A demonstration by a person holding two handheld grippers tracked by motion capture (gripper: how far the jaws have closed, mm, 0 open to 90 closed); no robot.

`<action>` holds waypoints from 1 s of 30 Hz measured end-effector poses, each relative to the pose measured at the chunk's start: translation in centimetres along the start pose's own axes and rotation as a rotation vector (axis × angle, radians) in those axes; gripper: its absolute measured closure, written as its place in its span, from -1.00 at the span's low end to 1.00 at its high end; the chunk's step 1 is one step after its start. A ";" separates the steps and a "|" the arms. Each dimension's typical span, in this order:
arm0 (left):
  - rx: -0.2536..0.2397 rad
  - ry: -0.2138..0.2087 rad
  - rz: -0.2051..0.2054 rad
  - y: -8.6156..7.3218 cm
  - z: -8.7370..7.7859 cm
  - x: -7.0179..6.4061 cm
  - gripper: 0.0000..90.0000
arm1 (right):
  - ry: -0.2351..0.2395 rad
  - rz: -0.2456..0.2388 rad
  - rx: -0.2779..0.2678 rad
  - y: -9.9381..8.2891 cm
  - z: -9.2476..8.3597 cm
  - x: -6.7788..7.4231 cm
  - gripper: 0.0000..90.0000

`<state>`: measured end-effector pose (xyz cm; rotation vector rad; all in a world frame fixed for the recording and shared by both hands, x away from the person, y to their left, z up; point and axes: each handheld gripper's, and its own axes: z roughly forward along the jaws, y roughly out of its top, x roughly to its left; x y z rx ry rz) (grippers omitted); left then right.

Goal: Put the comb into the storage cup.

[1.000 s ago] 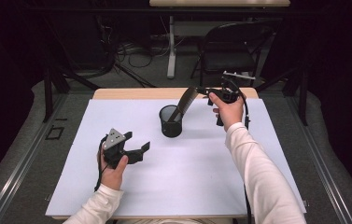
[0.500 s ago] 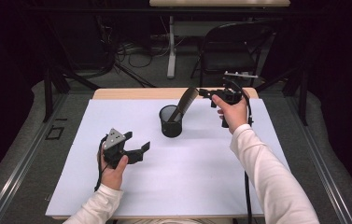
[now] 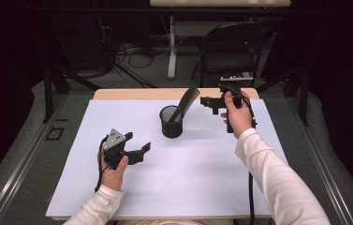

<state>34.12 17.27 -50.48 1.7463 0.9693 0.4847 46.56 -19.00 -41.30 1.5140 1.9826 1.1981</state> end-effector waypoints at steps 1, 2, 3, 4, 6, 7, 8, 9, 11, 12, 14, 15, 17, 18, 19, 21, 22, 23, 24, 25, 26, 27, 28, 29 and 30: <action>-0.001 0.000 0.000 0.0 0.0 0.0 -0.64 | 0.010 -0.019 0.009 -0.1 -0.1 0.0 -0.97; 0.000 -0.001 0.001 0.0 0.0 0.0 -0.64 | 0.015 -0.040 0.016 -0.2 -0.1 0.0 -1.00; -0.001 -0.001 0.001 0.0 0.0 0.0 -0.64 | 0.013 -0.058 0.023 -0.3 -0.2 0.1 -1.00; -0.001 -0.001 0.001 0.0 0.0 0.0 -0.64 | 0.010 -0.070 0.028 -0.4 -0.3 0.2 -1.00; 0.000 -0.001 0.001 0.0 0.0 0.0 -0.65 | 0.013 -0.074 0.032 -0.6 -0.5 0.4 -1.00; 0.000 -0.001 0.001 0.0 0.0 0.0 -0.64 | 0.013 -0.084 0.032 -0.6 -0.5 0.5 -1.00; -0.001 -0.001 0.001 0.0 0.0 0.0 -0.64 | 0.014 -0.096 0.033 -0.7 -0.6 0.6 -1.00; -0.001 -0.002 0.002 0.0 0.0 0.0 -0.65 | 0.013 -0.100 0.035 -0.8 -0.7 0.8 -1.00; -0.001 -0.002 0.002 0.0 0.0 0.0 -0.65 | 0.011 -0.110 0.037 -1.0 -0.8 1.0 -1.00; -0.001 -0.003 0.003 0.0 0.0 0.0 -0.64 | 0.008 -0.114 0.037 -1.1 -0.9 1.1 -1.00; -0.001 -0.002 0.003 0.0 0.0 0.0 -0.64 | 0.002 -0.116 0.038 -1.3 -0.9 1.4 -1.00; -0.002 -0.003 0.001 0.0 0.0 0.0 -0.64 | 0.005 -0.112 0.039 -1.4 -1.0 1.5 -1.00; -0.002 0.000 0.000 0.0 0.0 0.0 -0.65 | 0.021 -0.121 0.047 -1.6 -1.1 1.8 -1.00; 0.000 0.000 0.002 0.0 0.0 0.0 -0.64 | 0.025 -0.129 0.052 -1.7 -1.2 1.9 -1.00; 0.000 0.001 -0.002 0.0 0.0 0.0 -0.65 | 0.024 -0.136 0.057 -1.9 -1.2 2.0 -1.00; -0.002 -0.002 -0.005 0.0 0.0 0.1 -0.65 | 0.028 -0.155 0.066 -2.1 -1.3 2.2 -1.00; -0.001 -0.003 -0.005 0.0 0.0 0.1 -0.65 | 0.030 -0.160 0.072 -2.3 -1.3 2.3 -1.00; -0.002 -0.003 -0.005 0.0 0.0 0.1 -0.64 | 0.030 -0.162 0.074 -2.5 -1.4 2.4 -1.00; -0.001 -0.003 -0.004 0.0 -0.1 0.1 -0.64 | 0.032 -0.163 0.079 -2.6 -1.5 2.5 -1.00; -0.001 -0.003 -0.004 0.1 -0.1 0.1 -0.64 | 0.036 -0.162 0.083 -2.8 -1.5 2.6 -1.00; -0.001 -0.004 -0.005 0.1 -0.1 0.1 -0.65 | 0.040 -0.169 0.088 -2.9 -1.6 2.6 -1.00; -0.001 -0.004 -0.006 0.0 -0.1 0.1 -0.64 | 0.041 -0.173 0.093 -3.1 -1.8 2.7 -1.00; 0.000 -0.004 -0.006 0.0 -0.1 0.1 -0.64 | 0.042 -0.177 0.094 -3.2 -1.9 2.8 -1.00; 0.000 -0.006 -0.008 0.0 -0.1 0.1 -0.65 | 0.042 -0.181 0.096 -3.4 -2.0 2.9 -1.00; 0.001 -0.006 -0.008 0.0 -0.1 0.1 -0.64 | 0.042 -0.185 0.100 -3.6 -2.2 3.0 -1.00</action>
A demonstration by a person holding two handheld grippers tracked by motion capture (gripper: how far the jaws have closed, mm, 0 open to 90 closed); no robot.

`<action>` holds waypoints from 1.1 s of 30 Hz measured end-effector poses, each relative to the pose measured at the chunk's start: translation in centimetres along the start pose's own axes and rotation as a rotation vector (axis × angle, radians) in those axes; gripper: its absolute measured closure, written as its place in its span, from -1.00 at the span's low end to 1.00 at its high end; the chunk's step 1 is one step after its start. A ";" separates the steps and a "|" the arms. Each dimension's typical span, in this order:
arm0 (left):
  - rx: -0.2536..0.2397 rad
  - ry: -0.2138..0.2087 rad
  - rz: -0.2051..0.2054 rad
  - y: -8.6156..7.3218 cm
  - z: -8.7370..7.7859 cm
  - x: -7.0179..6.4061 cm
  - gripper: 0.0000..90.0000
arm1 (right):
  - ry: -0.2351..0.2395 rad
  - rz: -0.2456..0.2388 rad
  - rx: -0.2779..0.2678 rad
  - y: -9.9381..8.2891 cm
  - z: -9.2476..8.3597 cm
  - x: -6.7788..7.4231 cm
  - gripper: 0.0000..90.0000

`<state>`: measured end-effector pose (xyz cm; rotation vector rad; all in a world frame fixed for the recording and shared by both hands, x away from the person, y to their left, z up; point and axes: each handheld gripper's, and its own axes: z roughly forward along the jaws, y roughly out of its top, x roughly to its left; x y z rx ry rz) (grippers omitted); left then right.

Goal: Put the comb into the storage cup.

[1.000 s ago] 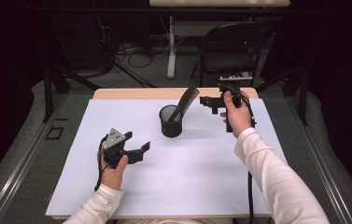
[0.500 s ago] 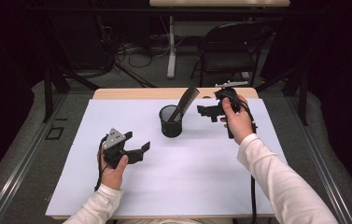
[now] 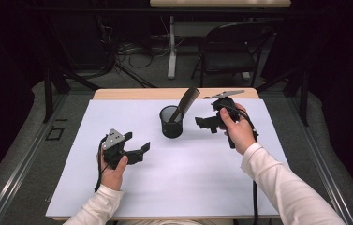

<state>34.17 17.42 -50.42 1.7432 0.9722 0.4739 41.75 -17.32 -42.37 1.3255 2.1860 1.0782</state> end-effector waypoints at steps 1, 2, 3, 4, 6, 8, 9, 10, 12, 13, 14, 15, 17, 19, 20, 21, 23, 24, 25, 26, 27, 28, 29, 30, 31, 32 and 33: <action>0.001 -0.001 0.000 0.0 0.0 0.0 -0.64 | 0.000 -0.004 0.000 -0.1 -0.1 0.1 -1.00; 0.001 0.000 -0.001 0.0 0.0 0.0 -0.64 | 0.000 -0.008 0.004 -0.3 -0.1 0.2 -1.00; 0.000 0.001 -0.001 0.0 0.0 0.0 -0.64 | 0.000 -0.013 0.009 -0.5 -0.2 0.3 -1.00; 0.000 0.001 -0.001 0.0 -0.1 0.0 -0.64 | -0.001 -0.020 0.014 -0.7 -0.2 0.4 -1.00; 0.000 0.001 -0.001 0.1 -0.1 0.1 -0.64 | -0.002 -0.020 0.018 -1.0 -0.3 0.5 -1.00; 0.000 0.001 -0.002 0.1 -0.2 0.1 -0.64 | 0.007 -0.015 0.018 -1.3 -0.3 0.6 -1.00; -0.004 -0.002 -0.003 0.1 -0.2 0.1 -0.64 | 0.011 -0.017 0.021 -1.5 -0.4 0.7 -1.00; -0.010 -0.013 0.000 0.1 -0.3 0.1 -0.64 | 0.011 -0.023 0.018 -1.7 -0.5 0.7 -1.00; -0.009 -0.023 0.019 0.2 -0.5 0.0 -0.65 | 0.013 -0.010 0.016 -2.0 -0.6 0.8 -1.00; -0.011 -0.024 0.021 0.2 -0.5 0.0 -0.65 | 0.016 -0.010 0.013 -2.2 -0.7 0.8 -1.00; -0.010 -0.030 0.027 0.3 -0.6 0.0 -0.65 | 0.020 -0.012 0.013 -2.5 -0.8 0.8 -1.00; -0.011 -0.037 0.032 0.3 -0.7 0.0 -0.65 | 0.021 -0.012 0.012 -2.7 -0.9 0.9 -1.00; -0.009 -0.041 0.037 0.4 -0.8 -0.1 -0.65 | 0.021 -0.010 0.008 -3.1 -1.1 0.9 -1.00; -0.011 -0.051 0.035 0.5 -0.9 -0.2 -0.65 | 0.020 -0.011 0.002 -3.5 -1.4 0.9 -1.00; -0.013 -0.059 0.034 0.6 -1.0 -0.2 -0.65 | 0.018 -0.008 -0.004 -3.7 -1.5 0.9 -1.00; -0.013 -0.064 0.037 0.7 -1.1 -0.2 -0.65 | 0.020 -0.003 -0.007 -3.8 -1.6 0.8 -1.00; -0.010 -0.062 0.035 1.1 -1.1 -0.2 -0.65 | 0.014 0.002 -0.010 -4.1 -1.9 0.7 -1.00; -0.004 -0.059 0.040 1.3 -1.1 -0.2 -0.65 | 0.010 0.007 -0.012 -4.1 -2.1 0.6 -1.00; 0.006 -0.058 0.047 1.5 -1.2 -0.1 -0.65 | 0.011 0.010 -0.014 -4.2 -2.3 0.5 -1.00; 0.012 -0.058 0.050 1.6 -1.3 -0.1 -0.65 | 0.012 0.014 -0.016 -4.3 -2.4 0.5 -1.00; 0.012 -0.063 0.051 1.7 -1.4 0.0 -0.65 | 0.012 0.015 -0.021 -4.3 -2.6 0.4 -1.00; 0.019 -0.069 0.051 1.8 -1.5 0.1 -0.65 | 0.013 0.019 -0.022 -4.4 -2.8 0.4 -1.00; 0.021 -0.076 0.045 1.9 -1.6 0.1 -0.65 | 0.014 0.015 -0.028 -4.4 -3.0 0.3 -1.00; 0.027 -0.077 0.045 1.9 -1.8 0.2 -0.65 | 0.013 0.015 -0.028 -4.5 -3.1 0.3 -1.00; 0.033 -0.081 0.047 2.0 -1.9 0.3 -0.65 | 0.014 0.013 -0.029 -4.6 -3.3 0.3 -1.00; 0.036 -0.083 0.045 2.0 -2.1 0.4 -0.65 | 0.017 0.013 -0.029 -4.7 -3.4 0.3 -1.00; 0.043 -0.084 0.049 2.0 -2.3 0.5 -0.65 | 0.021 0.013 -0.030 -4.8 -3.6 0.3 -1.00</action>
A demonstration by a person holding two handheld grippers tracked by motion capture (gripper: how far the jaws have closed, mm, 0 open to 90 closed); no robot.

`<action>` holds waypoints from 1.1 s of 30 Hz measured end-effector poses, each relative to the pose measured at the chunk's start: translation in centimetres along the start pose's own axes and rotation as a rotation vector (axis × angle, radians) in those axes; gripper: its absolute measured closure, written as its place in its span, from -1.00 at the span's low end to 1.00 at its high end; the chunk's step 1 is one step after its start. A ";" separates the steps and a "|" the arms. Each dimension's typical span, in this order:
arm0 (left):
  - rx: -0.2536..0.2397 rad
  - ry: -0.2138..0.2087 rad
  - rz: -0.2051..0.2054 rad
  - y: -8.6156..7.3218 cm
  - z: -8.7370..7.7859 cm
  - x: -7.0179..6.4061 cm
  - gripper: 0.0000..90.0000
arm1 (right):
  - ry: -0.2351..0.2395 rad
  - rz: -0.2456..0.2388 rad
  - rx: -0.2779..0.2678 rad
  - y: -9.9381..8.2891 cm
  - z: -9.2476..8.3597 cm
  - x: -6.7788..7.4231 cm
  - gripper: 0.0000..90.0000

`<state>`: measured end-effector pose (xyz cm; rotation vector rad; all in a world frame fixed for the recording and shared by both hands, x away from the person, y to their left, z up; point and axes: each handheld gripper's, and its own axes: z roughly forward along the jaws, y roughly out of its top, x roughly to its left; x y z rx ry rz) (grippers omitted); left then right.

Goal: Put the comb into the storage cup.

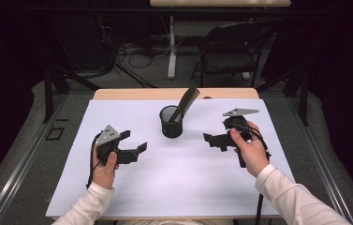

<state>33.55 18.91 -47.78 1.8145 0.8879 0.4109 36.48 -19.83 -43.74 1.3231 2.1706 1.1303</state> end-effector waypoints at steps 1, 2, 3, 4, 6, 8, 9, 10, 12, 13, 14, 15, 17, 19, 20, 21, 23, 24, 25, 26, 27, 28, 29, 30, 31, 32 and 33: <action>0.003 -0.004 0.004 -0.1 -0.2 0.1 -0.65 | 0.005 -0.005 -0.001 -0.1 -0.1 0.0 -1.00; 0.008 -0.005 0.004 -0.1 -0.4 0.1 -0.65 | 0.010 -0.005 -0.001 -0.3 -0.2 0.0 -1.00; 0.014 -0.003 0.006 -0.3 -0.6 0.1 -0.65 | 0.013 -0.005 -0.001 -0.5 -0.3 -0.1 -1.00; 0.022 -0.007 0.008 -0.4 -0.8 0.2 -0.65 | 0.014 -0.001 0.005 -0.8 -0.3 -0.1 -1.00; 0.034 -0.012 0.011 -0.6 -1.4 0.3 -0.65 | 0.024 -0.006 0.004 -1.3 -0.4 -0.2 -1.00; 0.035 -0.009 0.010 -0.9 -1.9 0.5 -0.65 | 0.029 -0.001 0.004 -1.9 -0.4 -0.3 -1.00; 0.037 -0.009 0.006 -1.1 -2.2 0.6 -0.65 | 0.035 0.003 0.004 -2.2 -0.4 -0.4 -1.00; 0.033 -0.007 0.005 -1.3 -2.5 0.8 -0.65 | 0.039 0.001 0.001 -2.5 -0.5 -0.5 -1.00; 0.027 -0.009 -0.006 -1.6 -3.0 1.1 -0.65 | 0.047 0.007 -0.004 -3.2 -0.6 -0.6 -1.00; 0.023 -0.004 -0.010 -1.8 -3.3 1.2 -0.65 | 0.050 0.012 -0.003 -3.5 -0.7 -0.6 -1.00; 0.019 0.000 -0.011 -2.0 -3.5 1.3 -0.65 | 0.052 0.017 0.001 -3.8 -0.7 -0.7 -1.00; 0.014 0.008 -0.017 -2.2 -3.8 1.5 -0.65 | 0.055 0.020 -0.002 -4.1 -0.8 -0.8 -1.00; 0.011 0.019 -0.031 -2.6 -4.2 1.8 -0.65 | 0.058 0.028 -0.005 -4.6 -0.9 -1.0 -1.00; 0.008 0.029 -0.033 -3.0 -4.6 2.1 -0.65 | 0.051 0.029 -0.005 -5.2 -0.9 -1.3 -1.00; 0.004 0.032 -0.035 -3.2 -4.8 2.3 -0.65 | 0.046 0.029 -0.005 -5.4 -1.0 -1.4 -1.00; 0.000 0.037 -0.038 -3.4 -5.0 2.4 -0.65 | 0.045 0.032 -0.006 -5.7 -1.0 -1.5 -1.00; -0.009 0.041 -0.044 -3.9 -5.4 2.6 -0.65 | 0.041 0.032 -0.007 -6.4 -1.1 -1.6 -1.00; -0.016 0.041 -0.047 -4.2 -5.6 2.6 -0.65 | 0.035 0.031 -0.011 -6.7 -1.1 -1.6 -1.00; -0.025 0.042 -0.052 -4.4 -5.8 2.7 -0.65 | 0.030 0.026 -0.007 -7.1 -1.0 -1.7 -1.00; -0.031 0.045 -0.057 -4.7 -6.0 2.7 -0.65 | 0.028 0.027 -0.003 -7.4 -1.0 -1.7 -1.00; -0.032 0.052 -0.058 -4.9 -6.2 2.8 -0.65 | 0.028 0.034 0.000 -7.8 -1.0 -1.8 -1.00; -0.035 0.052 -0.061 -5.1 -6.3 2.8 -0.65 | 0.027 0.037 -0.001 -8.1 -1.0 -1.8 -1.00; -0.035 0.051 -0.063 -5.3 -6.5 2.9 -0.65 | 0.027 0.041 0.003 -8.4 -1.0 -1.9 -1.00; -0.034 0.054 -0.060 -5.4 -6.7 2.9 -0.65 | 0.028 0.048 0.003 -8.6 -1.0 -1.9 -1.00; -0.036 0.056 -0.056 -5.5 -6.9 3.0 -0.65 | 0.030 0.059 0.000 -8.9 -1.0 -2.0 -1.00; -0.039 0.057 -0.056 -5.6 -7.1 3.1 -0.65 | 0.031 0.058 -0.001 -9.1 -1.1 -2.1 -1.00; -0.040 0.061 -0.056 -5.8 -7.3 3.1 -0.65 | 0.030 0.060 -0.002 -9.3 -1.2 -2.1 -1.00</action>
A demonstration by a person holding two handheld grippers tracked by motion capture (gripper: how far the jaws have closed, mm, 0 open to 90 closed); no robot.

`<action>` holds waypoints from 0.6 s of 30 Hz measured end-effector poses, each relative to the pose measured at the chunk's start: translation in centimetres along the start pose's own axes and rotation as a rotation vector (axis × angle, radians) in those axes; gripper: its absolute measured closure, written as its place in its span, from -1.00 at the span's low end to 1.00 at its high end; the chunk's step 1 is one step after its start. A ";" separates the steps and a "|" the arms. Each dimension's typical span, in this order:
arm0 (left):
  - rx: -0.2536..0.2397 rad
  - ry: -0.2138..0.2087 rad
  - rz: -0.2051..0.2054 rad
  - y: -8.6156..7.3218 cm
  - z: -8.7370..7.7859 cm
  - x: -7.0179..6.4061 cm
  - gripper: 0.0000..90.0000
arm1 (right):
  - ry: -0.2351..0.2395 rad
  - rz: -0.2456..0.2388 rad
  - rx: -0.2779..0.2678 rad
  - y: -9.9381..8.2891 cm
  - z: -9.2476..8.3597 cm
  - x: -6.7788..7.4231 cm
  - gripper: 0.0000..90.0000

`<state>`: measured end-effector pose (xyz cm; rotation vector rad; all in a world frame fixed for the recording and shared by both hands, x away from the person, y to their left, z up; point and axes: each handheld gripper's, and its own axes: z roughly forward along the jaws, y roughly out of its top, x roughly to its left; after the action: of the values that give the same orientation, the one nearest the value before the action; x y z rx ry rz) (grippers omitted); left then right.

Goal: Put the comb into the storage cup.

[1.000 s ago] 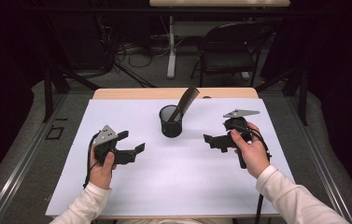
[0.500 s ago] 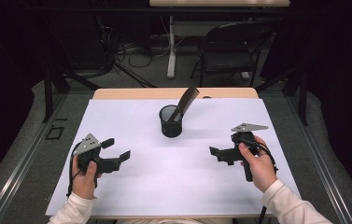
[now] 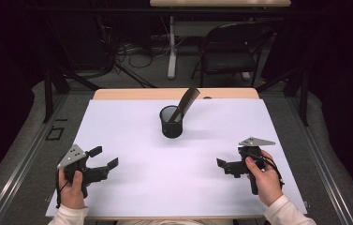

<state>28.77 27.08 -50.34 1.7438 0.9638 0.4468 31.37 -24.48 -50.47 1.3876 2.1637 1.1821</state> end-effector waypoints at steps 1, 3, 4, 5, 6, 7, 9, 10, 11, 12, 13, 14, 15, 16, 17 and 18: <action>0.000 0.008 0.001 -0.1 -0.2 0.1 -0.65 | -0.005 -0.002 -0.004 -0.2 -0.1 -0.1 -1.00; -0.004 0.016 -0.005 -0.4 -0.5 0.3 -0.65 | -0.014 -0.002 -0.011 -0.7 -0.2 -0.3 -1.00; -0.001 0.016 -0.007 -0.5 -0.6 0.4 -0.65 | -0.021 -0.002 -0.012 -1.0 -0.2 -0.4 -1.00; 0.001 0.019 -0.013 -0.7 -0.6 0.5 -0.65 | -0.026 -0.002 -0.015 -1.3 -0.2 -0.3 -1.00; 0.003 0.021 -0.016 -0.8 -0.6 0.6 -0.65 | -0.027 -0.004 -0.013 -1.6 -0.2 -0.4 -1.00; 0.007 0.023 -0.017 -0.9 -0.7 0.6 -0.65 | -0.028 0.001 -0.015 -1.9 -0.2 -0.3 -1.00; 0.010 0.024 -0.018 -1.1 -0.7 0.8 -0.65 | -0.026 0.003 -0.023 -2.4 -0.3 -0.3 -1.00; 0.007 0.020 -0.021 -1.2 -0.7 0.8 -0.65 | -0.023 0.008 -0.027 -2.6 -0.3 -0.2 -1.00; 0.006 0.019 -0.023 -1.3 -0.7 0.8 -0.65 | -0.019 0.014 -0.033 -2.8 -0.4 -0.2 -1.00; 0.007 0.021 -0.022 -1.3 -0.7 0.9 -0.65 | -0.015 0.019 -0.042 -3.0 -0.4 -0.1 -1.00; 0.009 0.021 -0.020 -1.4 -0.7 0.9 -0.65 | -0.009 0.017 -0.046 -3.2 -0.5 0.0 -1.00; 0.007 0.024 -0.022 -1.5 -0.7 0.9 -0.65 | -0.005 0.018 -0.051 -3.4 -0.5 0.1 -1.00; 0.010 0.025 -0.021 -1.5 -0.7 1.0 -0.65 | -0.002 0.021 -0.057 -3.5 -0.5 0.3 -1.00; 0.010 0.025 -0.018 -1.6 -0.6 1.0 -0.65 | -0.005 0.014 -0.062 -3.7 -0.5 0.4 -1.00; 0.014 0.029 -0.018 -1.7 -0.6 1.1 -0.65 | -0.007 0.009 -0.067 -3.8 -0.5 0.4 -1.00; 0.017 0.026 -0.021 -1.7 -0.6 1.1 -0.65 | -0.012 0.006 -0.066 -3.9 -0.5 0.4 -1.00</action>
<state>28.36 28.51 -51.88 1.7450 1.0064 0.4503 28.46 -25.09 -53.12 1.3707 2.0943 1.2324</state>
